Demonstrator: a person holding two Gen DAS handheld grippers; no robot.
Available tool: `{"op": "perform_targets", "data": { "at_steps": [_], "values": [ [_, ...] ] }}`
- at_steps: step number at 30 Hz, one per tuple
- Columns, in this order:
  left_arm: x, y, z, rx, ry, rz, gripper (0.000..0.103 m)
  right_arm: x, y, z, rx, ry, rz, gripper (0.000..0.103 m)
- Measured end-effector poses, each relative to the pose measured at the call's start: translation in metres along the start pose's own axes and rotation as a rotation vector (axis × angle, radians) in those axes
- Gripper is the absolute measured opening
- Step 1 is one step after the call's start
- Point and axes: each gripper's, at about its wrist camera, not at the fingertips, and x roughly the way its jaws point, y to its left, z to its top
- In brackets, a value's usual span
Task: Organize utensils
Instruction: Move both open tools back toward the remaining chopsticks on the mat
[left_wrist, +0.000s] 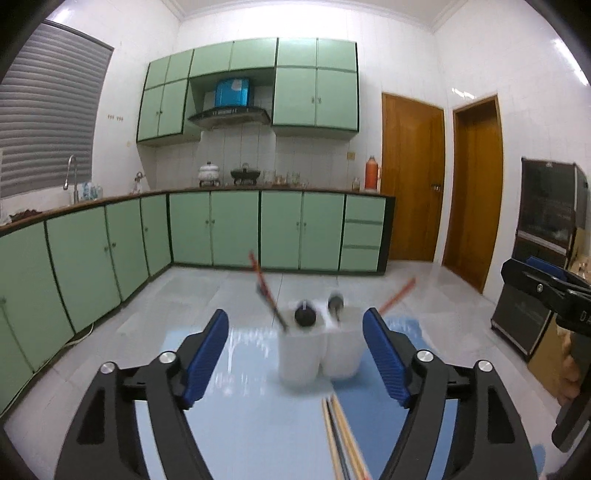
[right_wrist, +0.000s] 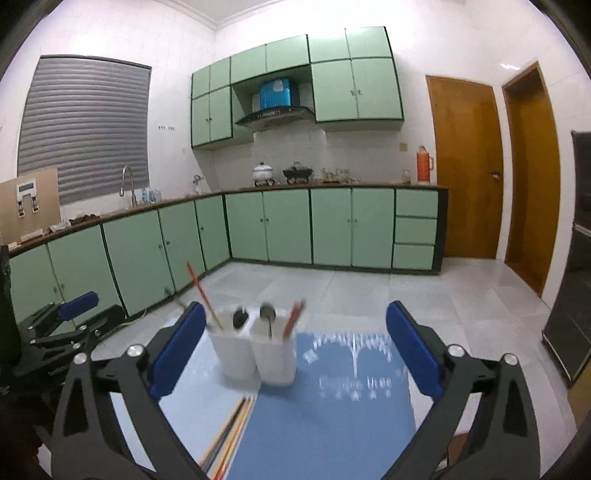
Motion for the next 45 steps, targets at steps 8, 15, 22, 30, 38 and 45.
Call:
{"op": "perform_targets", "data": {
  "at_steps": [8,15,22,30,38,45],
  "values": [
    [-0.020,0.002,-0.067,-0.021,0.095,0.012,0.078,-0.009,0.004,-0.066,0.099,0.079,-0.031,0.097],
    [-0.021,0.009,-0.104,-0.052,0.166,0.038,0.078,-0.011,0.024,-0.115,0.063,0.147,-0.045,0.097],
    [-0.026,0.006,-0.135,-0.016,0.241,0.046,0.078,-0.010,0.051,-0.152,0.007,0.225,-0.033,0.097],
    [-0.033,0.006,-0.165,0.030,0.322,0.065,0.077,-0.004,0.076,-0.190,-0.079,0.334,-0.028,0.093],
    [-0.031,0.010,-0.177,0.020,0.361,0.069,0.077,0.008,0.073,-0.205,-0.090,0.437,-0.059,0.084],
    [-0.028,0.011,-0.178,0.009,0.367,0.066,0.077,0.014,0.081,-0.213,-0.116,0.479,-0.050,0.084]
  ]
}}
